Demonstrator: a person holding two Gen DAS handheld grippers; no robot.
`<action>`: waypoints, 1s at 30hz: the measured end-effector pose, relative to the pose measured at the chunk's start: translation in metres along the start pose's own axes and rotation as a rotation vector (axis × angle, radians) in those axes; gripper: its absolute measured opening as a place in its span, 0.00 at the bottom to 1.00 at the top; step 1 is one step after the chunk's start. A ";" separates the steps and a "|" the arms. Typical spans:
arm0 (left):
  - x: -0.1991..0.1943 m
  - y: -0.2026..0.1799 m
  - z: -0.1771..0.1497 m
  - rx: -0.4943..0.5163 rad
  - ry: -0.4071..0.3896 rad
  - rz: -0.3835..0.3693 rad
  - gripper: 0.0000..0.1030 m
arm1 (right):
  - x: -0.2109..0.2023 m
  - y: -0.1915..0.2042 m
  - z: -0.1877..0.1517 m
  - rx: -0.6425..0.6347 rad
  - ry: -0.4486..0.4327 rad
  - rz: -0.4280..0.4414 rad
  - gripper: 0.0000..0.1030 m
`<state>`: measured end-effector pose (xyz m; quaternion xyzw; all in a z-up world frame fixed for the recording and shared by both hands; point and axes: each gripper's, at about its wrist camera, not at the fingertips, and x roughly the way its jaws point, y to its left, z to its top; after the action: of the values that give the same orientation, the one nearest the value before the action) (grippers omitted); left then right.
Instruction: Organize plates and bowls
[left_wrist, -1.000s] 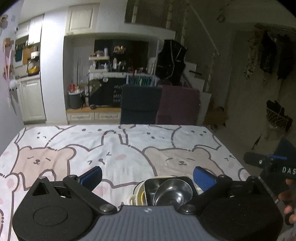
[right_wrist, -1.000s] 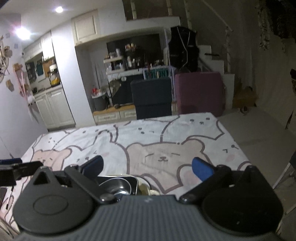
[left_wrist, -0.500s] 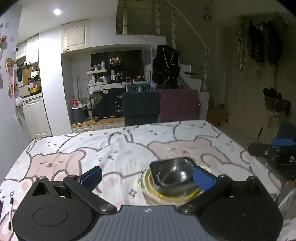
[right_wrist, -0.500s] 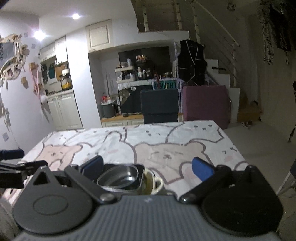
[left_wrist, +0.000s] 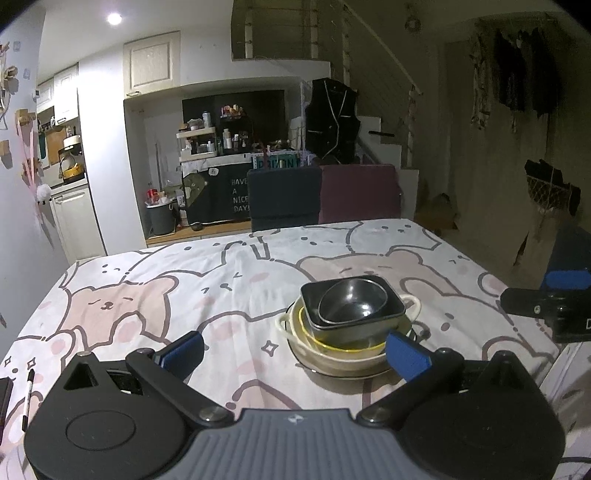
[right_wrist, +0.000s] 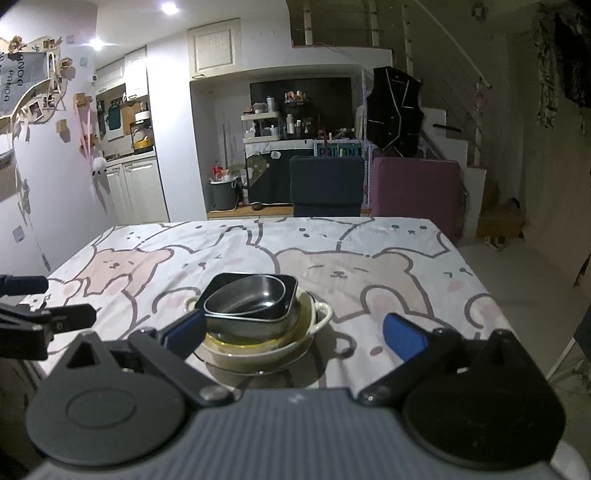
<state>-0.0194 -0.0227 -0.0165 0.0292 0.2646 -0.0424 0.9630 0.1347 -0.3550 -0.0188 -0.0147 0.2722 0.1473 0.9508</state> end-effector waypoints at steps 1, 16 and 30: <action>0.000 0.000 -0.001 -0.001 0.003 0.000 1.00 | -0.001 0.000 0.000 -0.004 0.000 -0.002 1.00; -0.004 0.002 -0.017 -0.010 0.040 0.006 1.00 | -0.006 0.000 -0.010 -0.039 0.005 -0.023 1.00; -0.005 0.002 -0.017 -0.010 0.039 0.004 1.00 | -0.007 -0.002 -0.015 -0.038 0.006 -0.030 1.00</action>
<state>-0.0321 -0.0188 -0.0286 0.0255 0.2833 -0.0386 0.9579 0.1219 -0.3606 -0.0280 -0.0371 0.2721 0.1382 0.9516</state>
